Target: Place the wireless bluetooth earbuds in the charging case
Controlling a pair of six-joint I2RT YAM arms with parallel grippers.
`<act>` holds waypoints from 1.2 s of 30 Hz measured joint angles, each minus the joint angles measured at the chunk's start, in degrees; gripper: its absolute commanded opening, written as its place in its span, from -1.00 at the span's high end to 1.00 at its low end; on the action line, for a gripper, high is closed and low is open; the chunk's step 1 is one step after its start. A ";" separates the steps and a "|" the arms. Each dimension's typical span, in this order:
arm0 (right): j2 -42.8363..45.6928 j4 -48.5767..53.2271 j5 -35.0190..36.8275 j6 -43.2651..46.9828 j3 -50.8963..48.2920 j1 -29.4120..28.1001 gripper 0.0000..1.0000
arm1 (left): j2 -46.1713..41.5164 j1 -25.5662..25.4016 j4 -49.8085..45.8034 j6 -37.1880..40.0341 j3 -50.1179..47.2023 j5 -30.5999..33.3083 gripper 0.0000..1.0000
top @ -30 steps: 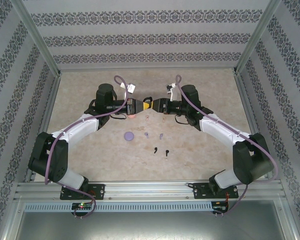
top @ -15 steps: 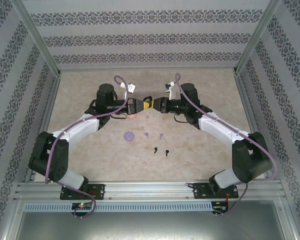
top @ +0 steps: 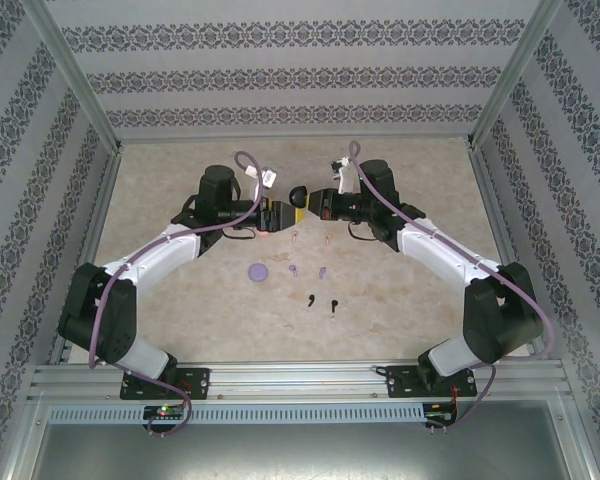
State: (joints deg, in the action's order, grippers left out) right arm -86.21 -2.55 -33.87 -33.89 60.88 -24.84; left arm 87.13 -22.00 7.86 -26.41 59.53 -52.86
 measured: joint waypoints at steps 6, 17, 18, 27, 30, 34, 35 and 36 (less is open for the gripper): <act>-0.50 14.03 3.96 13.64 6.21 1.51 1.00 | 0.04 1.88 -17.77 12.28 11.41 1.03 -0.68; -4.57 29.97 6.21 35.89 12.59 1.31 1.00 | 11.69 2.99 -42.69 30.12 27.04 -1.36 -0.53; -4.92 30.77 6.25 36.79 12.59 1.05 1.00 | 13.14 2.99 -44.13 31.04 27.89 -1.75 -0.50; -6.69 32.35 5.95 38.80 13.40 -0.94 1.00 | 19.10 2.99 -48.22 34.05 29.42 -6.16 -0.34; -7.23 32.35 5.81 38.75 13.90 -1.31 1.00 | 19.12 2.99 -48.15 34.12 29.44 -7.78 -0.30; -7.65 31.85 5.49 38.47 14.49 -1.31 1.00 | 19.12 2.99 -48.04 34.07 29.42 -9.70 -0.26; -7.69 31.52 5.38 38.34 14.51 -1.31 1.00 | 19.12 2.99 -47.71 33.99 29.31 -10.12 -0.26; -7.74 31.32 5.31 38.25 14.53 -1.31 1.00 | 19.12 2.97 -47.47 33.90 29.07 -10.43 -0.25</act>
State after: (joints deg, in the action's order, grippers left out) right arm -93.95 28.77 -28.56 4.36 75.42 -26.15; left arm 106.26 -19.03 -39.62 7.49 88.60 -63.29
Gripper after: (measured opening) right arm 0.050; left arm 0.632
